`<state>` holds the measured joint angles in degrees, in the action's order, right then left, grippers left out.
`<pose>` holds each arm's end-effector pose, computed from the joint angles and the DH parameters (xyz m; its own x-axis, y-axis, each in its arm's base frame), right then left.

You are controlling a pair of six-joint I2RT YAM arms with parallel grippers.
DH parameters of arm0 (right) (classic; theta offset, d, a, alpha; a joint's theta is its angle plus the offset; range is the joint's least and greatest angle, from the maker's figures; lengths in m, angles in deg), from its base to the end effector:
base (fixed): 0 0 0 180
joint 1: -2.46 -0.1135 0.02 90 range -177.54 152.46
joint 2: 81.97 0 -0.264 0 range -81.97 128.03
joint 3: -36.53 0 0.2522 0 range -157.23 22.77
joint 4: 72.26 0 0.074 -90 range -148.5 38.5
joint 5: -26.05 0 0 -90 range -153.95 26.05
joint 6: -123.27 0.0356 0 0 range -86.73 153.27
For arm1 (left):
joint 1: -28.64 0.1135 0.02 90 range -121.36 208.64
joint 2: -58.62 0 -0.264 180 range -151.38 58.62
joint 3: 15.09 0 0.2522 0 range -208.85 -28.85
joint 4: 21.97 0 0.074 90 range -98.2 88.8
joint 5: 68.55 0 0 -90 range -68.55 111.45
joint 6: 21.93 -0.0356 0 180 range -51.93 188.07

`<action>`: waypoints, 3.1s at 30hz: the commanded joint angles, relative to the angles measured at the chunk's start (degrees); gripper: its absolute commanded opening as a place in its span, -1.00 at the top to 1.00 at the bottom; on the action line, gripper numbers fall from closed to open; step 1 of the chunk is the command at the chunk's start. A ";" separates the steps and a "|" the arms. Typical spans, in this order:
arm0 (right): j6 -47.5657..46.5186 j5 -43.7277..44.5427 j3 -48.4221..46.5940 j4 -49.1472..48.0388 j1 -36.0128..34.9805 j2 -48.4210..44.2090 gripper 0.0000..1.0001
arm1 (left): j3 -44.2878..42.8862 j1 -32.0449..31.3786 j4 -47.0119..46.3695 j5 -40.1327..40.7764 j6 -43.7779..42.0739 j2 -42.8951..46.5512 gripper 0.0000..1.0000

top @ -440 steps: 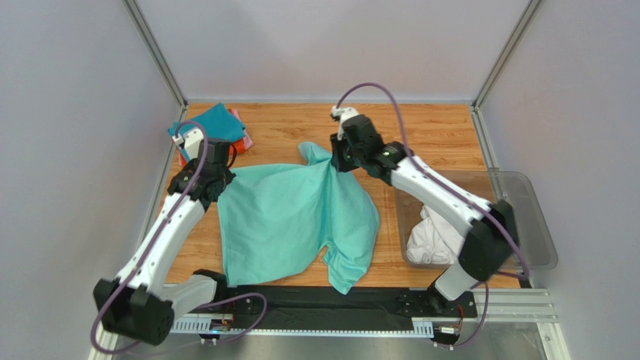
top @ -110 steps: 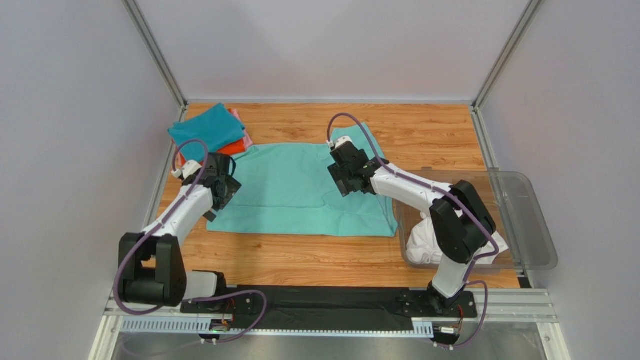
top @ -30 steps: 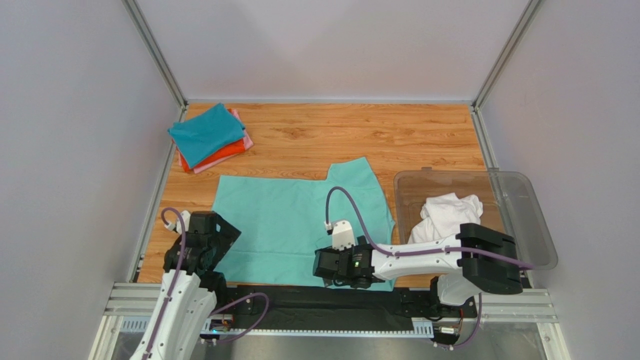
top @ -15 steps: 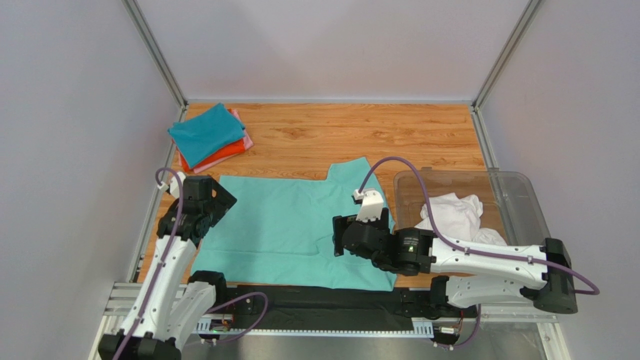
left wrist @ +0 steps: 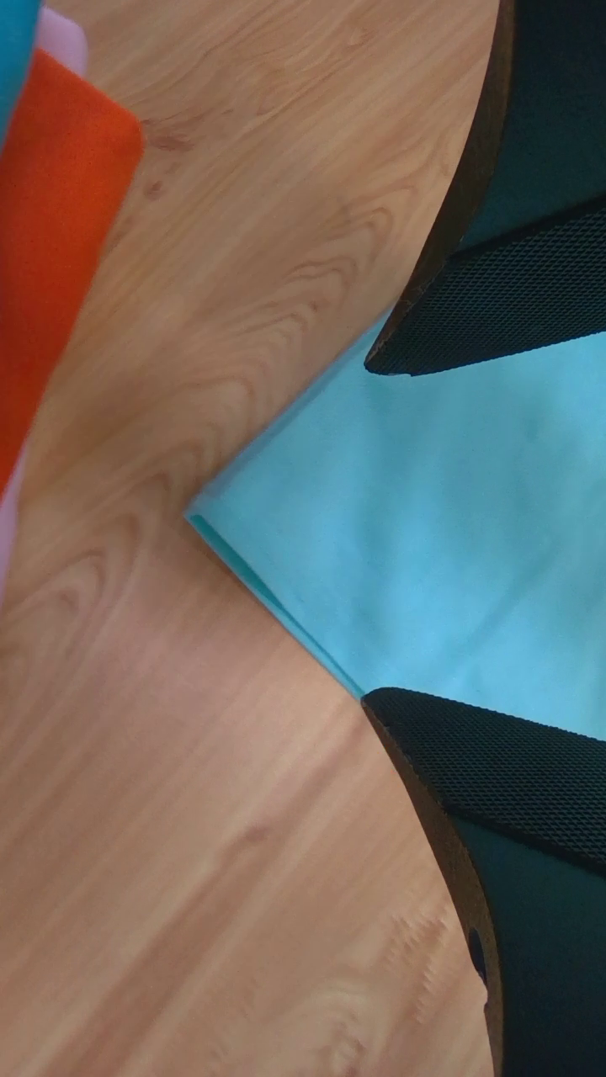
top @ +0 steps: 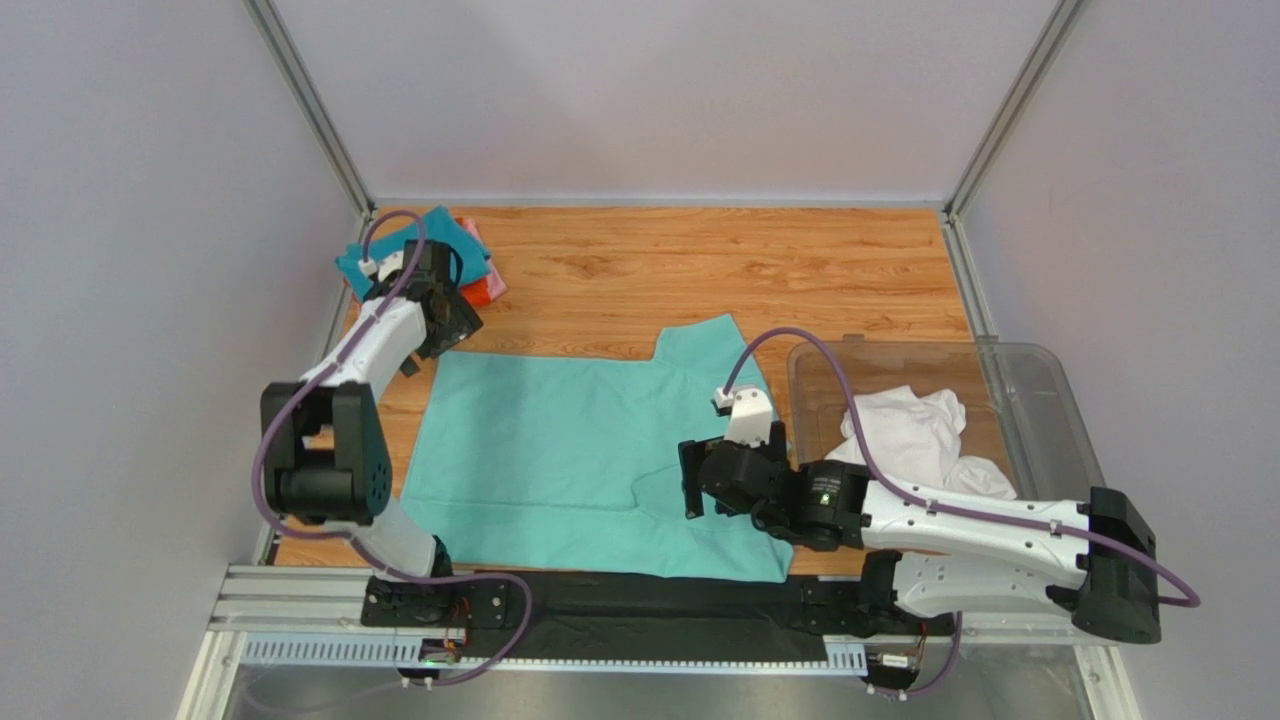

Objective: Fold and stack the t-shirts
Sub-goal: Fold the tshirt

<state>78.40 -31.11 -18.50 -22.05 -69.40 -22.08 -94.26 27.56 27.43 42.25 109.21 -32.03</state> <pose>0.0801 0.1825 0.2353 -0.6774 -0.1552 -0.7190 -0.3142 0.9449 0.0921 0.3225 0.0066 0.2336 -0.5557 -0.6047 -0.5706 -0.6915 0.7172 -0.0865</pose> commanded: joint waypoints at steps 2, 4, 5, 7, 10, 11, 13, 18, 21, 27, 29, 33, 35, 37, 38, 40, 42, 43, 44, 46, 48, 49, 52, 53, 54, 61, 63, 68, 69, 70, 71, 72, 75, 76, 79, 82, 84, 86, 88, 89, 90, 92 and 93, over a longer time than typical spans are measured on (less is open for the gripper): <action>-2.49 -2.95 1.55 -4.98 2.77 -0.84 -1.00 | -6.83 2.92 -2.59 -4.18 -3.97 -9.44 -0.95; -3.11 -4.01 2.25 -6.03 4.35 -0.84 -1.00 | -9.38 3.19 -2.68 -4.54 -4.75 -13.84 -0.83; -3.81 -5.06 2.51 -6.38 4.79 -0.84 -1.00 | -10.08 3.10 -2.77 -4.19 -5.02 -16.11 -0.82; -4.43 -6.03 3.04 -7.18 5.93 -0.66 -1.00 | -11.58 3.19 -3.03 -1.92 -5.63 -17.88 -0.71; -4.52 -7.09 3.66 -7.44 6.81 -0.48 -1.00 | -13.08 4.15 -3.21 -3.83 -6.17 -19.56 -0.62; -4.52 -7.35 3.75 -7.62 6.90 -0.40 -1.00 | -13.08 4.16 -3.47 -3.66 -6.08 -19.56 -0.62; -4.52 -7.53 3.92 -8.14 6.99 -0.22 -1.00 | -13.34 4.25 -3.91 -3.66 -6.69 -19.74 -0.61; -4.34 -7.79 3.75 -8.23 7.34 0.39 -1.00 | -15.01 4.51 -2.77 -7.17 -7.40 -21.93 -0.31; -3.99 -8.05 3.66 -8.15 7.43 0.48 -1.00 | -15.54 4.42 -0.31 -6.74 -7.40 -22.73 -0.10; -3.46 -8.05 3.31 -8.06 7.52 0.66 -1.00 | -15.10 4.51 3.38 -4.28 -6.35 -22.82 -0.01; -3.29 -8.05 3.22 -7.71 7.52 0.57 -1.00 | -14.84 4.51 3.47 -4.10 -6.25 -22.81 0.05; -2.59 -7.62 2.69 -7.09 7.52 0.83 -1.00 | -15.19 4.60 4.00 -5.85 -6.43 -23.43 0.45; -2.23 -7.27 2.17 -6.92 7.52 1.10 -1.00 | -15.28 4.51 3.83 -6.21 -6.60 -23.34 0.63; -2.23 -6.65 1.12 -6.48 7.52 1.97 -1.00 | -15.36 4.60 3.91 -6.29 -6.52 -23.26 0.90; -2.06 -6.30 0.68 -6.13 7.52 2.32 -1.00 | -15.28 4.51 3.91 -6.47 -6.69 -22.99 1.00; -2.06 -5.51 -1.07 -5.33 7.78 3.46 -1.00 | -15.10 4.60 3.65 -6.91 -6.78 -22.47 1.00; -2.76 -5.59 -2.66 -4.55 9.36 4.26 -1.00 | -14.66 4.60 3.21 -7.52 -7.39 -22.11 1.00; -3.20 -5.94 -3.45 -4.46 10.15 5.39 -1.00 | -14.66 4.60 2.69 -7.79 -7.66 -22.03 1.00; -3.72 -6.38 -5.37 -4.45 11.11 5.93 -1.00 | -14.49 4.60 2.51 -7.96 -7.92 -21.76 1.00; -5.56 -8.31 -7.58 -4.37 15.24 8.11 -1.00 | -14.14 4.60 1.63 -8.67 -8.62 -21.41 1.00; -6.71 -8.58 -11.70 -3.93 19.37 10.14 -1.00 | -13.87 4.60 1.45 -9.02 -8.71 -21.06 1.00; -8.37 -9.10 -13.20 -3.84 20.86 12.50 -1.00 | -13.52 4.51 0.84 -9.45 -8.80 -20.80 1.00; -11.01 -11.38 -19.97 -3.75 27.45 18.47 -1.00 | -13.17 4.51 -0.13 -10.86 -8.80 -20.44 1.00; -11.54 -11.66 -22.07 -3.58 30.52 20.33 -1.00 | -13.25 4.51 -0.22 -11.04 -8.71 -20.44 1.00; -11.64 -11.31 -26.27 -2.79 31.94 24.61 -1.00 | -13.17 4.51 -0.30 -11.04 -8.63 -20.44 1.00; -17.70 -9.02 -49.37 4.68 39.94 46.86 -1.00 | -12.73 4.77 -0.31 -10.17 -8.89 -19.57 1.00; -17.79 -9.81 -54.50 7.22 41.97 53.53 -1.00 | -12.20 4.95 -0.74 -9.46 -8.80 -19.13 1.00; -16.48 -11.31 -67.41 9.95 45.22 64.36 -0.99 | -11.41 5.56 -1.10 -9.20 -8.80 -18.24 1.00; -15.78 -11.22 -69.01 11.09 45.40 67.08 -0.97 | -11.41 5.83 -1.10 -9.28 -8.80 -18.24 1.00; -15.77 -11.83 -70.16 11.54 45.75 68.15 -0.95 | -11.41 5.74 -1.10 -9.37 -8.80 -18.24 1.00; -15.68 -11.92 -71.65 11.80 46.10 69.11 -0.93 | -11.41 6.00 -1.10 -9.72 -8.80 -18.24 1.00; -15.68 -11.57 -72.10 11.81 46.28 70.34 -0.93 | -11.41 6.00 -1.18 -9.81 -8.80 -18.24 1.00; -15.68 -10.78 -72.72 11.72 46.72 72.19 -0.86 | -11.23 6.00 -1.45 -10.25 -8.71 -18.07 1.00; -15.51 -11.48 -72.63 11.72 46.89 72.55 -0.85 | -11.23 6.09 -1.54 -10.51 -8.80 -18.07 1.00; -14.89 -12.62 -71.67 11.63 47.51 73.61 -0.76 | -11.32 6.09 -1.71 -11.57 -8.80 -17.98 1.00; -14.54 -13.32 -69.91 11.02 47.51 73.87 -0.59 | -11.15 6.18 -1.80 -11.48 -8.89 -17.81 1.00; -14.45 -13.77 -68.94 10.40 47.51 73.78 -0.43 | -11.15 6.18 -1.80 -11.57 -8.89 -17.81 1.00; -13.84 -13.86 -67.80 10.14 47.60 73.52 -0.22 | -11.15 6.18 -1.80 -11.74 -8.80 -17.72 1.00; -13.75 -13.94 -66.66 9.70 47.60 73.26 -0.07 | -11.23 6.18 -1.97 -11.83 -8.80 -17.63 1.00; -13.57 -14.12 -66.22 9.78 47.60 73.08 -0.03 | -11.23 6.18 -1.89 -11.83 -8.80 -17.63 1.00; -12.96 -14.12 -65.69 9.70 47.60 72.56 0.01 | -11.23 6.18 -1.89 -11.92 -8.80 -17.63 1.00; -12.34 -15.17 -63.85 9.00 47.51 71.68 0.04 | -11.23 6.27 -1.97 -12.01 -8.80 -17.54 1.00; -12.17 -15.44 -63.23 8.56 47.60 71.41 0.07 | -11.23 6.18 -1.80 -12.01 -8.80 -17.54 1.00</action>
<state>65.13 -45.01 -84.97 -14.90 -22.03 50.14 -105.49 33.29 26.60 30.82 101.13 -52.60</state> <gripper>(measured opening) 0.476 0.008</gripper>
